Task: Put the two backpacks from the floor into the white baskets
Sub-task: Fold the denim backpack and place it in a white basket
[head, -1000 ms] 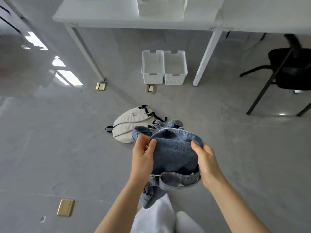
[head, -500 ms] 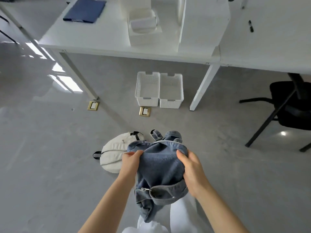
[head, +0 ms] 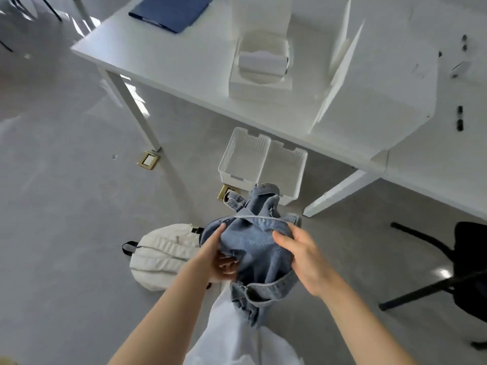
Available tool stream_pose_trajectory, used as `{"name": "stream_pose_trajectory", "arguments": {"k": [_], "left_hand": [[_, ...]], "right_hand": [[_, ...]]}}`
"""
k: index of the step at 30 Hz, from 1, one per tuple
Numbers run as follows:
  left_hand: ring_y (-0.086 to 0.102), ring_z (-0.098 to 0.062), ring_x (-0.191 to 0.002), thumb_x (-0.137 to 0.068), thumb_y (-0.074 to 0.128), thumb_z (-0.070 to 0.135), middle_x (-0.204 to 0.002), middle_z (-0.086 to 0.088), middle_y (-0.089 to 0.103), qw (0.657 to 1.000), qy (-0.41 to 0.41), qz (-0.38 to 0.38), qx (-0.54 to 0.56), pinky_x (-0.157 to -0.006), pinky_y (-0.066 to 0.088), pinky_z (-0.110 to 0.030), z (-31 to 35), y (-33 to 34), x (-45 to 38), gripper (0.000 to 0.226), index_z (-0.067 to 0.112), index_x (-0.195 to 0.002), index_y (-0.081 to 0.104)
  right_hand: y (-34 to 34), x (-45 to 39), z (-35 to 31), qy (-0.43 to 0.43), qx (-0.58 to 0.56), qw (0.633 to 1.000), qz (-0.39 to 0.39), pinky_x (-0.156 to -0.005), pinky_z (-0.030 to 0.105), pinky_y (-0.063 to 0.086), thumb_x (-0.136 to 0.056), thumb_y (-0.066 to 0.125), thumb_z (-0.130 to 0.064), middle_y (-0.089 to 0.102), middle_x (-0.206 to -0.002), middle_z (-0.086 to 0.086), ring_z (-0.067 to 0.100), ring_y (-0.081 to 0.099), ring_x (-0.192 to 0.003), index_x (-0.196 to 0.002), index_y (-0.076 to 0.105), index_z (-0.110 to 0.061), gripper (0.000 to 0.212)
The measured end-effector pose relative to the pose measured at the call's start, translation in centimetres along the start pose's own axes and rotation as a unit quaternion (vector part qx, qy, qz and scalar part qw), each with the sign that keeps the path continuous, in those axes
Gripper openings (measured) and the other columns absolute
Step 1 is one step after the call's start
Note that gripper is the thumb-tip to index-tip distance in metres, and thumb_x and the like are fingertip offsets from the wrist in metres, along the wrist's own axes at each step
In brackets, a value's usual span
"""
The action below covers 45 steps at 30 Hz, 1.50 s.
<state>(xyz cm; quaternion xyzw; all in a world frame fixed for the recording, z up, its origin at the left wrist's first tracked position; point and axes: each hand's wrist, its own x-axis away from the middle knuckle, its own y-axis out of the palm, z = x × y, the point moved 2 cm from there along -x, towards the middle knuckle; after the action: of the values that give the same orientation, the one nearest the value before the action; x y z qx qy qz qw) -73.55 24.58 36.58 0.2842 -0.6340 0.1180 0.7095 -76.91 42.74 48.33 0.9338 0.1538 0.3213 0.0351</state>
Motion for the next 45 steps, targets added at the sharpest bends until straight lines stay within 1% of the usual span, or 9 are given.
{"name": "stream_pose_trajectory", "arguments": {"k": [4,11,16,19,23,26,31,35,45], "left_hand": [[0.059,-0.022,-0.076,-0.085,0.059,0.02,-0.078,-0.006,0.063,0.995,0.017,0.065,-0.07,-0.089,0.046,-0.047,4.7,2.9,-1.5,0.013,0.011,-0.076,0.057],[0.06,-0.023,-0.047,-0.093,0.047,0.0,-0.074,-0.014,0.058,0.965,0.117,0.189,0.14,-0.033,0.048,-0.025,11.5,4.4,-5.8,0.012,0.003,-0.1,0.056],[0.06,-0.026,-0.088,-0.098,0.039,0.006,-0.129,-0.019,0.059,0.905,0.191,0.195,0.325,-0.077,0.049,-0.036,14.9,7.1,-7.3,0.044,0.0,-0.141,0.042],[0.054,-0.033,-0.121,-0.101,0.035,0.021,-0.143,-0.017,0.049,0.881,0.21,0.267,0.33,-0.083,0.043,-0.038,16.7,8.8,-7.2,0.045,0.001,-0.142,0.041],[0.061,-0.033,-0.107,-0.095,0.037,0.041,-0.121,-0.013,0.061,0.86,0.225,0.262,0.375,-0.088,0.051,-0.041,19.1,9.1,-9.6,0.051,0.009,-0.132,0.051],[0.068,-0.034,-0.098,-0.068,0.058,0.066,-0.109,-0.011,0.07,0.857,0.249,0.206,0.402,-0.089,0.055,-0.051,20.8,8.1,-13.1,0.066,0.014,-0.108,0.062],[0.07,-0.034,-0.102,-0.081,0.075,0.035,-0.115,-0.013,0.072,0.853,0.322,0.092,0.4,-0.092,0.054,-0.056,23.3,5.9,-19.9,0.051,0.01,-0.122,0.059],[0.07,-0.037,-0.104,-0.09,0.063,0.035,-0.116,-0.017,0.072,0.84,0.34,-0.002,0.422,-0.093,0.052,-0.058,25.8,3.8,-25.7,0.044,0.009,-0.125,0.062],[0.065,-0.037,-0.114,-0.089,0.062,0.036,-0.123,-0.017,0.069,0.838,0.405,-0.103,0.35,-0.104,0.045,-0.053,29.8,1.9,-37.8,0.048,0.007,-0.128,0.061]], "right_hand": [[-1.3,-4.4,-3.6,0.009,0.058,0.998,-0.027,-0.105,0.055,0.043,-0.086,0.057,-0.021,0.071,-0.114,0.02,0.035,0.065,-0.112,-0.108,0.07,-0.011,0.027],[-4.9,-14.6,-7.4,0.029,0.165,0.985,-0.047,-0.103,0.055,0.043,-0.082,0.055,-0.023,0.065,-0.113,0.03,0.041,0.064,-0.107,-0.107,0.066,-0.001,0.035],[-7.6,-22.0,-6.6,0.045,0.261,0.963,-0.056,-0.099,0.057,0.044,-0.083,0.054,-0.028,0.066,-0.108,0.027,0.04,0.063,-0.102,-0.102,0.065,-0.007,0.03],[-8.7,-25.7,-5.0,0.062,0.303,0.95,-0.052,-0.098,0.053,0.047,-0.094,0.05,-0.019,0.069,-0.108,0.017,0.033,0.064,-0.105,-0.103,0.063,-0.01,0.018],[-9.5,-30.7,-1.8,0.11,0.316,0.942,-0.008,-0.081,0.04,0.055,-0.098,0.045,-0.018,0.065,-0.112,0.016,0.03,0.063,-0.1,-0.109,0.055,-0.007,0.019],[-9.1,-34.7,1.3,0.141,0.29,0.946,0.022,-0.069,0.029,0.054,-0.101,0.041,-0.012,0.061,-0.114,0.015,0.022,0.06,-0.091,-0.118,0.052,-0.003,0.023],[-7.6,-41.8,6.3,0.138,0.242,0.959,0.053,-0.085,0.044,0.055,-0.102,0.039,-0.013,0.06,-0.11,0.015,0.022,0.061,-0.089,-0.116,0.052,-0.007,0.021],[-6.6,-47.7,9.5,0.076,0.237,0.966,0.077,-0.092,0.051,0.052,-0.1,0.039,-0.018,0.065,-0.109,0.017,0.03,0.064,-0.097,-0.099,0.056,-0.014,0.017],[-8.2,-58.3,11.9,-0.156,0.277,0.941,0.113,-0.089,0.049,0.053,-0.094,0.045,-0.022,0.068,-0.101,0.012,0.028,0.065,-0.097,-0.102,0.061,-0.009,0.022]]}}
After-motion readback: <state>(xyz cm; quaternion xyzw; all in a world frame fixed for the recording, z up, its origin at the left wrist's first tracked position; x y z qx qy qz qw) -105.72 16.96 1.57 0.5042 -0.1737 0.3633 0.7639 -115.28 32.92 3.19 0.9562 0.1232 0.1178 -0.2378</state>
